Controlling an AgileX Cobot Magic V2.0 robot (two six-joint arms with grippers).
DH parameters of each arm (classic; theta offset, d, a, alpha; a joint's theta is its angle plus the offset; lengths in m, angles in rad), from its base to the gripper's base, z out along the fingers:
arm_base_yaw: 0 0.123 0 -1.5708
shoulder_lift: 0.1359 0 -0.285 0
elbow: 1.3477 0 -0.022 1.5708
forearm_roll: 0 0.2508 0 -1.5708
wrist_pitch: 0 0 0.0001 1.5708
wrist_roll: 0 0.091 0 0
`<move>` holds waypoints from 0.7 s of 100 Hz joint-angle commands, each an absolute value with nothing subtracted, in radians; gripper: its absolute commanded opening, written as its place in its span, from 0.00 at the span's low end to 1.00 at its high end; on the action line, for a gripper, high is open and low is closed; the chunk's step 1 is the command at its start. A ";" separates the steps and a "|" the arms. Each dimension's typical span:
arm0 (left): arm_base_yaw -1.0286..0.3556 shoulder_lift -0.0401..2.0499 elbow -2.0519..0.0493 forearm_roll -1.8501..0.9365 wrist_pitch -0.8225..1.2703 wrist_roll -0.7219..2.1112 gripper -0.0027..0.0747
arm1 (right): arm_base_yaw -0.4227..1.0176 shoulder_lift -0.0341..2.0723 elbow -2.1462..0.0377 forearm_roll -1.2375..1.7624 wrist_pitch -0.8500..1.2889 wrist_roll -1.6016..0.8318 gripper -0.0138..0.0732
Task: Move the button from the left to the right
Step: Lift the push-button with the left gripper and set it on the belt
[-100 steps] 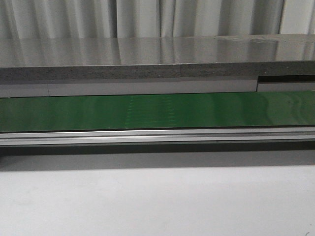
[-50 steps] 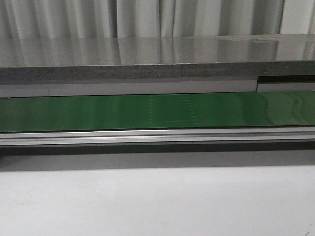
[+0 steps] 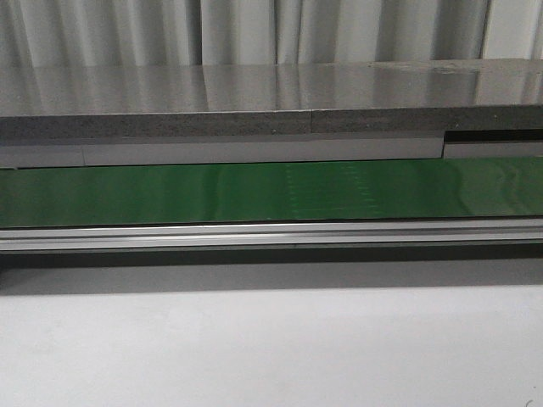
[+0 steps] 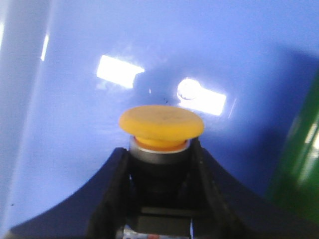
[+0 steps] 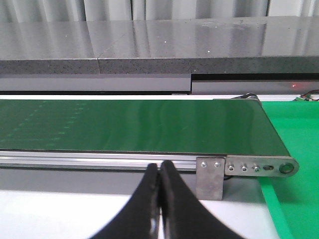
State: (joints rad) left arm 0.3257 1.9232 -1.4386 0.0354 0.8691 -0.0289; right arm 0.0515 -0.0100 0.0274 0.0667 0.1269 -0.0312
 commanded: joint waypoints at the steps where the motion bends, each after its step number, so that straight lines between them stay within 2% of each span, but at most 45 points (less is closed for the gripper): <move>1: 0.320 1.815 -1.486 0.031 0.879 -0.014 0.01 | 0.046 -0.028 0.010 0.059 0.040 -0.031 0.08; 30: 0.258 1.760 -1.519 -0.060 0.972 0.099 0.01 | 0.046 -0.028 0.010 0.059 0.040 -0.031 0.08; 70: 0.147 1.820 -1.519 -0.051 1.006 0.127 0.01 | 0.046 -0.028 0.010 0.059 0.040 -0.031 0.08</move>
State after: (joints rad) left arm 0.1584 1.8553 -1.4876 -0.0462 1.0127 0.1234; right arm 0.0515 -0.0100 0.0274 0.0667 0.1269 -0.0312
